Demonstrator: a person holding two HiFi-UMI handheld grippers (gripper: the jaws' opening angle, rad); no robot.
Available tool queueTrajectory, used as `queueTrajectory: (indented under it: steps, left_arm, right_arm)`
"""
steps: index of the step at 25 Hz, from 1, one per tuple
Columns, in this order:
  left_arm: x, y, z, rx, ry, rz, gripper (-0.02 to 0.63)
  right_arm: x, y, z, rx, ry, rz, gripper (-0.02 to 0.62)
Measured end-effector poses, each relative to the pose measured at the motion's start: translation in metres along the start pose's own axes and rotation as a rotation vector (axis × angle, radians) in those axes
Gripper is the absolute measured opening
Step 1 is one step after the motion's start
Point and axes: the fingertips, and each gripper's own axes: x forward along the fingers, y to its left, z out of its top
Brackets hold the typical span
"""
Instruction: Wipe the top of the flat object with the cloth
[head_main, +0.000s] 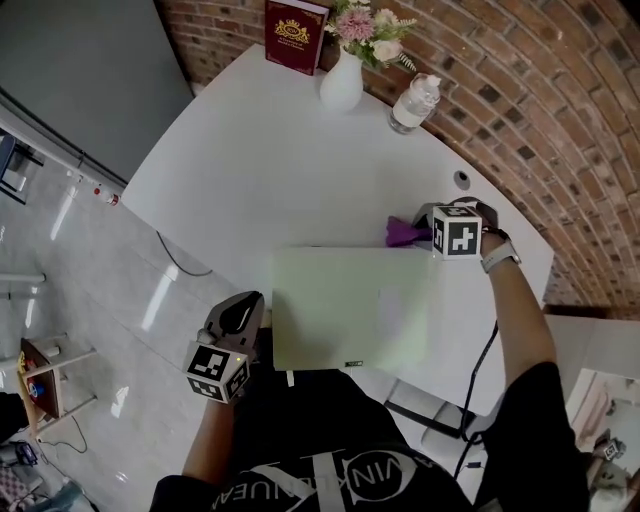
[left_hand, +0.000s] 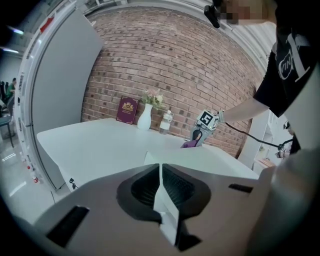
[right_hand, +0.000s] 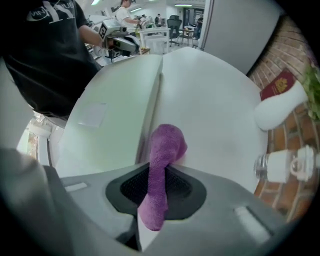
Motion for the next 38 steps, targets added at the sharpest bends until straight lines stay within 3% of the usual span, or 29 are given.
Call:
queueTrajectory:
  steps: [2,4,9,14,17,19,23,27,34,38]
  left_arm:
    - [0.003,-0.003,0.000,0.018,0.008,-0.004,0.021]
    - [0.007,-0.007,-0.003,0.045,0.028,-0.008,0.021]
    - [0.019,-0.017,-0.007,0.114,0.091,-0.029,0.021]
    - [0.026,-0.023,-0.015,0.177,0.143,-0.040,0.021]
    - [0.027,-0.022,-0.016,0.195,0.164,-0.050,0.021]
    - [0.028,-0.022,-0.016,0.196,0.172,-0.052,0.021]
    - [0.029,-0.022,-0.018,0.171,0.173,-0.049,0.021]
    - [0.029,-0.022,-0.020,0.140,0.176,-0.052,0.021]
    - [0.030,-0.021,-0.018,0.103,0.156,-0.054,0.021]
    - [0.032,-0.021,-0.016,0.074,0.142,-0.056,0.021]
  right_arm:
    - [0.000,-0.004,-0.016,0.123,-0.008,-0.044,0.061]
    - [0.000,-0.007,-0.032,0.339,-0.048,-0.083,0.061]
    - [-0.001,0.009,-0.046,0.907,-0.336,-0.034,0.061]
    - [-0.001,0.041,-0.060,1.218,-0.518,0.007,0.061]
    - [-0.003,0.058,-0.050,1.272,-0.628,0.031,0.061]
    - [-0.006,0.064,-0.041,1.250,-0.666,0.015,0.061]
    - [-0.003,0.078,-0.035,1.151,-0.641,-0.009,0.061]
    - [-0.001,0.097,-0.032,1.116,-0.626,0.026,0.061]
    - [0.003,0.136,-0.028,1.176,-0.681,0.111,0.061]
    - [0.003,0.153,-0.028,1.292,-0.775,0.153,0.061]
